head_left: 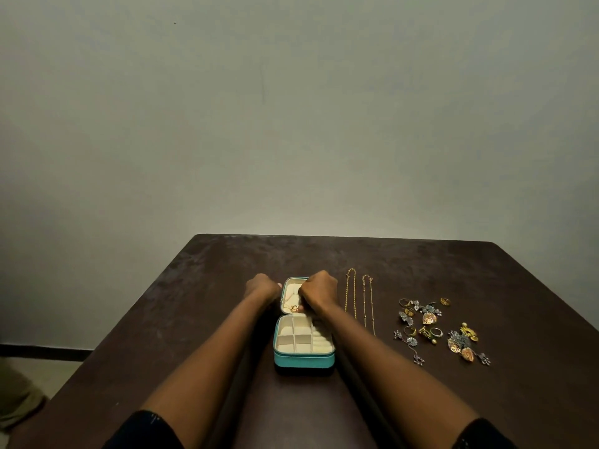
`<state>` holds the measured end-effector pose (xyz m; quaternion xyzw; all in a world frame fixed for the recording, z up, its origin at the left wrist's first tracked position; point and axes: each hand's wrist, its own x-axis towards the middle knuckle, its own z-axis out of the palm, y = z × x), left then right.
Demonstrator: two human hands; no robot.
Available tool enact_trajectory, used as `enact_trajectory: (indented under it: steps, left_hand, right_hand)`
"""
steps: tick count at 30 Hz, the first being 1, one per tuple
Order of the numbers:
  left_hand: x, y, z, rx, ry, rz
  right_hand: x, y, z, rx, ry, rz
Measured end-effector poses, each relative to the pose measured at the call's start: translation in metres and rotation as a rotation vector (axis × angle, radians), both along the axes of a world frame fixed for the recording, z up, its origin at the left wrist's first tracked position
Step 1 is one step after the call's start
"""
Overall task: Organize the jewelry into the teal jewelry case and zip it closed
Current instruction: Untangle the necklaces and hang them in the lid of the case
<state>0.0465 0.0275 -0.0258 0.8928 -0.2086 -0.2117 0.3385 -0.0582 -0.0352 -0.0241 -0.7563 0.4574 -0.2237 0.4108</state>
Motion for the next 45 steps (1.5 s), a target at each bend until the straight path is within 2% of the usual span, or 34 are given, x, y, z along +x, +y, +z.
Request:
enact_trajectory:
  steps: [3, 7, 15, 19, 25, 32, 35, 40, 43, 45]
  left_hand:
    - [0.001, -0.003, -0.005, -0.096, 0.143, -0.021]
    - [0.000, -0.004, -0.002, -0.112, 0.182, -0.091]
    - [-0.004, 0.000, -0.001, 0.029, 0.089, -0.208]
    - [-0.007, 0.005, 0.002, -0.048, 0.168, -0.236]
    - [-0.020, 0.015, 0.004, -0.205, 0.218, -0.218]
    - [-0.043, 0.022, 0.002, -0.361, 0.362, -0.238]
    - [-0.049, 0.023, 0.001, -0.420, 0.356, -0.214]
    - [-0.052, 0.023, -0.001, -0.457, 0.314, -0.202]
    - [-0.053, 0.023, 0.000, -0.461, 0.255, -0.214]
    - [-0.055, 0.023, 0.000, -0.480, 0.280, -0.194]
  right_hand:
    - [-0.004, -0.001, 0.005, 0.017, -0.037, 0.044]
    - [-0.004, -0.003, 0.004, 0.105, -0.059, 0.066]
    - [-0.015, 0.002, 0.013, 0.344, -0.170, 0.073]
    - [-0.023, 0.008, 0.017, 0.407, -0.195, 0.138]
    - [-0.029, 0.016, 0.028, 0.386, -0.219, 0.212]
    - [-0.034, 0.016, 0.036, 0.260, -0.294, 0.240]
    - [-0.039, 0.019, 0.036, 0.172, -0.285, 0.230]
    - [-0.050, 0.018, 0.030, -0.157, -0.068, 0.260]
    - [-0.057, 0.015, 0.024, -0.212, 0.051, 0.250]
    - [-0.060, 0.014, 0.021, -0.222, 0.085, 0.219]
